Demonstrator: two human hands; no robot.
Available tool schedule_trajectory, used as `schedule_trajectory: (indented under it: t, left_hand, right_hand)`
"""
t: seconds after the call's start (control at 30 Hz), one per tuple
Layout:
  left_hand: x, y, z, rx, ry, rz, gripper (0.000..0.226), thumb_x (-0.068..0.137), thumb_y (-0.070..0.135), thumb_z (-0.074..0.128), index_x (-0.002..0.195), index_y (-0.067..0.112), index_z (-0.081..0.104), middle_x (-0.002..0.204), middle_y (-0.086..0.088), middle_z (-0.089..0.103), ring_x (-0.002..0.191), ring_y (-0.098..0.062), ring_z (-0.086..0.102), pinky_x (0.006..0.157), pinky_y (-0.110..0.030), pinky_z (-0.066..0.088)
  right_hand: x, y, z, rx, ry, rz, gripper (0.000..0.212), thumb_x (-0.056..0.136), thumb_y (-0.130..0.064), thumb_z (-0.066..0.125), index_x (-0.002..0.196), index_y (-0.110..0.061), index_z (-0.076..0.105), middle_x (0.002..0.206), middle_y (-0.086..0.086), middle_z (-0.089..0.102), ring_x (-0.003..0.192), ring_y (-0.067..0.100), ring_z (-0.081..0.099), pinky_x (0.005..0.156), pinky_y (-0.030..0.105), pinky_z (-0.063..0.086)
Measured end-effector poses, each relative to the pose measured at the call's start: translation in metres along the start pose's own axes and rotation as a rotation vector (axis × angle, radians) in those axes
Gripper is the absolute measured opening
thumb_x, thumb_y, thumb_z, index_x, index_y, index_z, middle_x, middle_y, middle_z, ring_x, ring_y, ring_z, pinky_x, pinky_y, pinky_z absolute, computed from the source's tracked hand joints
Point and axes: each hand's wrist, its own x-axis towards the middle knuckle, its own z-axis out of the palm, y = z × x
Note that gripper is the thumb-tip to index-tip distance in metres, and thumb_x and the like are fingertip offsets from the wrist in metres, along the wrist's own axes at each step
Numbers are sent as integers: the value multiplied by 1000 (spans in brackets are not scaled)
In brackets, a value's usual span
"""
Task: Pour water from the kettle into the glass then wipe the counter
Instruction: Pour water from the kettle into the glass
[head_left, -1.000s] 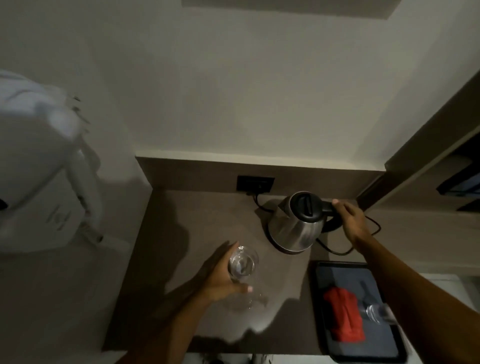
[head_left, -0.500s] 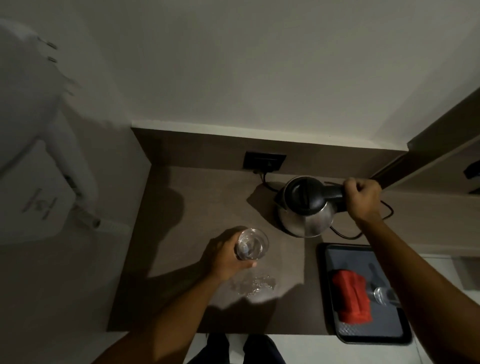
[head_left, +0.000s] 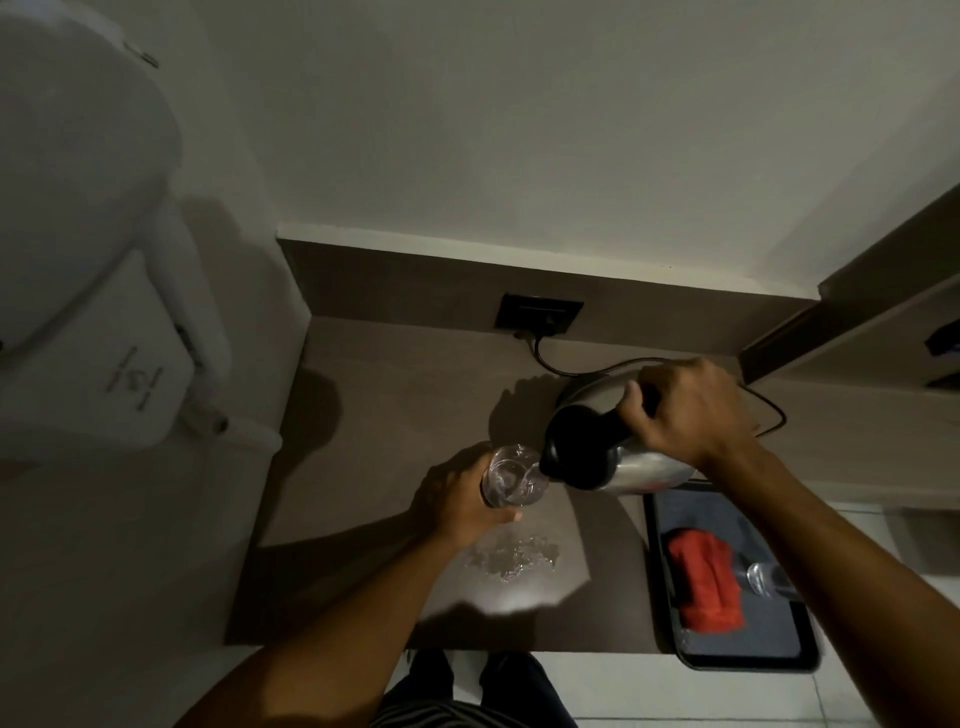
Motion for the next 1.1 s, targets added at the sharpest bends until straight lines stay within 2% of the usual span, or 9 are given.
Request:
schedule_trajectory:
  t: [0.1,0.3,0.43,0.57,0.7,0.93,1.1]
  left_hand:
    - [-2,-1,-1,36,15,3,88,69,42,86,145,27,44,141,1,60,125,-20,59,104,-36,49]
    - [1,-9,6,26,33,-21,88,65,47,87,142,29,47,134,0,65,122,-22,61,102,-40,51]
    - [4,-13,12,18,49,-25,87,65,47,86,141,29,48,133,-1,65,124,-23,60,104,-38,50]
    - [7,-17,16,27,67,-6,87,63,48,87,139,29,49,133,-1,65,123,-23,59,103,-38,50]
    - [9,-20,19,37,104,15,86,59,52,87,134,33,52,127,1,68,118,-22,63,97,-31,50]
    - [6,-21,14,103,166,86,88,55,60,85,132,39,49,129,8,67,116,-18,64,96,-36,55]
    - [6,-19,12,120,154,121,86,56,59,85,131,38,48,129,9,66,117,-17,64,95,-38,56]
  right_hand:
    - [0,-4,-3,-136,17,-2,52,85,-44,35,47,-13,51,41,5,46,33,24,41,42,21,29]
    - [7,-11,-9,-234,22,-41,49,85,-44,36,44,-17,43,41,-2,35,33,20,31,47,17,17]
    - [10,-12,-17,-246,-13,-77,49,86,-46,33,46,-18,40,40,0,37,32,19,31,47,17,20]
    - [13,-11,-26,-257,-55,-79,55,88,-50,29,48,-15,45,39,2,41,32,19,34,45,17,26]
    - [16,-10,-36,-290,-80,-83,55,88,-50,30,49,-14,46,39,0,38,32,18,34,46,19,25]
    - [20,-9,-52,-307,-116,-92,56,89,-52,29,51,-15,47,40,3,41,33,21,38,44,25,37]
    - [21,-10,-62,-306,-122,-114,58,90,-54,26,51,-15,46,40,-1,34,34,14,27,43,23,31]
